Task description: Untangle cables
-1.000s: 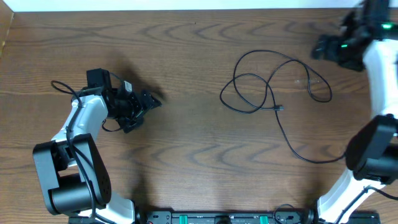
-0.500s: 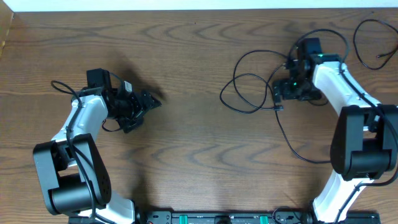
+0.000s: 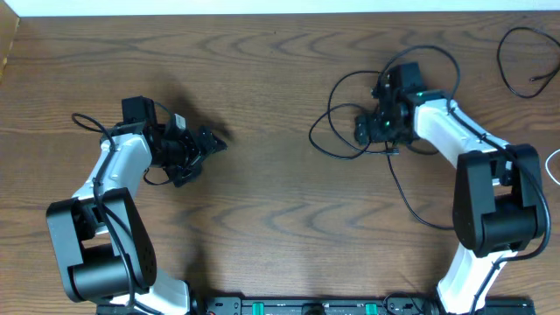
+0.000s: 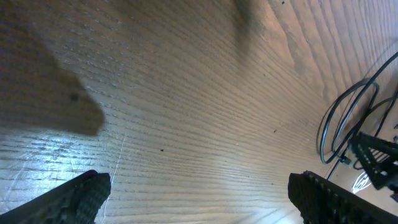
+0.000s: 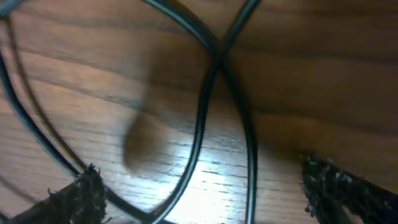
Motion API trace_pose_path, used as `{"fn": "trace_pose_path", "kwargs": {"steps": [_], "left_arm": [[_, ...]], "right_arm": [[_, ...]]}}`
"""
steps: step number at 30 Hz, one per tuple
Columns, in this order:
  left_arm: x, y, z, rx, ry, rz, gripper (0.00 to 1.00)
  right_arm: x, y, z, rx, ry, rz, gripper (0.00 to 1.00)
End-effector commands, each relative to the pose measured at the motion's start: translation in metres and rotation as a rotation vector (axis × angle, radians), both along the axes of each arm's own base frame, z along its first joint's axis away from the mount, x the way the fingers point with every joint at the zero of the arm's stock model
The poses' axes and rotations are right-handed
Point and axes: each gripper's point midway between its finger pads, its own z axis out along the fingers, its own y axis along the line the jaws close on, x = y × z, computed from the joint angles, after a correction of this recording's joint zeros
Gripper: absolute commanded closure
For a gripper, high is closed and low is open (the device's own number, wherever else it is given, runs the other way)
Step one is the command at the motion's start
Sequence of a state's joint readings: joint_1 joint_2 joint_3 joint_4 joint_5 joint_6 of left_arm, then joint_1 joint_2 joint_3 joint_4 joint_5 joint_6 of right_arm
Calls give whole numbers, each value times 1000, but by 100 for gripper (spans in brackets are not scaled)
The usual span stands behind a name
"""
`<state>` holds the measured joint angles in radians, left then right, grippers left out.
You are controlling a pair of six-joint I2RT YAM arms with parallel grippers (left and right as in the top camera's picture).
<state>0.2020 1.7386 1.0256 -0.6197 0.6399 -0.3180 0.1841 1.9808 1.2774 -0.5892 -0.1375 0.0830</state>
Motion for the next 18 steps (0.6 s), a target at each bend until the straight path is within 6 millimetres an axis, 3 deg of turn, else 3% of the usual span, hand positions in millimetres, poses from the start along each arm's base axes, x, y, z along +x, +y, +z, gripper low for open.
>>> {"fn": "trace_pose_path", "kwargs": {"steps": [1,3,5,6,7,8,10,11,14,18], "left_arm": [[1,3,-1,8,3,7,2],[1,3,-1,9,3,7,2],[1,3,-1,9,3,7,2],[1,3,-1,9,3,7,2],[1,3,-1,9,3,7,2],[1,3,-1,9,3,7,2],[1,3,-1,9,3,7,2],[1,3,-1,9,3,7,2],[1,3,-1,9,3,7,2],[1,3,-1,9,3,7,2]], "right_arm": [[-13,3,-14,-41,20,-14,4],[-16,-3,-20,-97,13,-16,22],[-19,-8,-26,-140,6,-20,52],[-19,-9,-28,-143,-1,-21,76],[-17,-9,-28,-141,-10,-23,91],[-13,-9,-28,-138,-30,-20,99],[8,-11,-21,-132,-120,5,99],[31,-12,-12,-131,-219,20,99],[60,-25,4,-160,-348,-14,99],[104,-71,40,-280,-563,-147,99]]}}
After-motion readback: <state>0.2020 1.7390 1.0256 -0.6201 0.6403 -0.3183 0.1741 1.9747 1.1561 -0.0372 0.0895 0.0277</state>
